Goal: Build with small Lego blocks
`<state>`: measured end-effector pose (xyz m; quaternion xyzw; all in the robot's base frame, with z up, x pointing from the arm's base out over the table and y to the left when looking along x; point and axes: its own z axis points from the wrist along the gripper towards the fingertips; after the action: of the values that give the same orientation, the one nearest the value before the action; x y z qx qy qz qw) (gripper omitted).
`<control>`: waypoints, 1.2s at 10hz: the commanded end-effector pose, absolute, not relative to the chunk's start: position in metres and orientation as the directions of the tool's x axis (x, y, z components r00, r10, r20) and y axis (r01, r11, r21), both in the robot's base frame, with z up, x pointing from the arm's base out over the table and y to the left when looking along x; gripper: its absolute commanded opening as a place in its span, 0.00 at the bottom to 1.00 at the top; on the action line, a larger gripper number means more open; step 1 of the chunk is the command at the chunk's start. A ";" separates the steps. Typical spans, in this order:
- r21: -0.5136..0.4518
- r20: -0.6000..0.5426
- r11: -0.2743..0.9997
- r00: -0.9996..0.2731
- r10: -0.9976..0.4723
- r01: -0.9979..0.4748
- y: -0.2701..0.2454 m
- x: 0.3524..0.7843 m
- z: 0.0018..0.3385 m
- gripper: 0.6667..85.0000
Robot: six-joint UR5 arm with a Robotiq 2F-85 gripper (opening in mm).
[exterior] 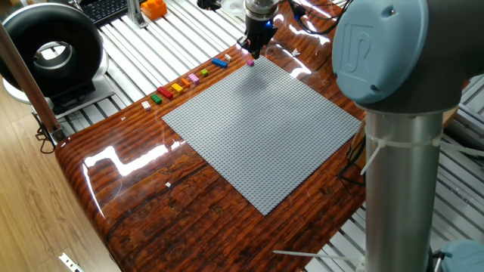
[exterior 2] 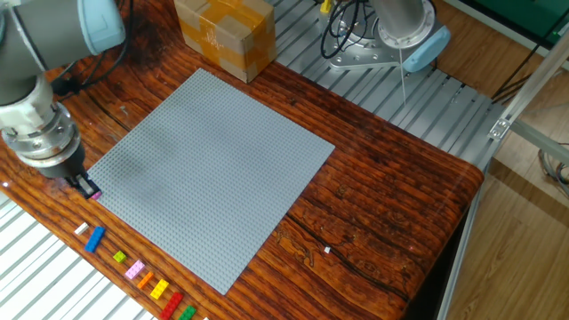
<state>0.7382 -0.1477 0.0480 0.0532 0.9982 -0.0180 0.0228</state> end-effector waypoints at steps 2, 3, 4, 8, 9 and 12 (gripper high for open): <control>0.018 -0.134 0.998 -0.989 0.059 0.057 -0.135 0.777 0.046 0.49; 0.016 -0.134 0.999 -0.990 0.045 0.044 -0.138 0.781 0.046 0.56; 0.016 -0.125 0.999 -0.991 0.045 0.044 -0.137 0.785 0.047 0.57; -0.004 -0.096 1.000 -0.995 0.025 0.026 -0.133 0.792 0.036 0.68; -0.002 -0.093 1.000 -0.995 0.020 0.020 -0.132 0.791 0.035 0.72; -0.003 -0.069 1.000 -0.998 -0.008 -0.007 -0.129 0.779 0.027 0.79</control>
<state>0.7820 -0.1329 0.0320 0.0022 0.9993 -0.0064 0.0379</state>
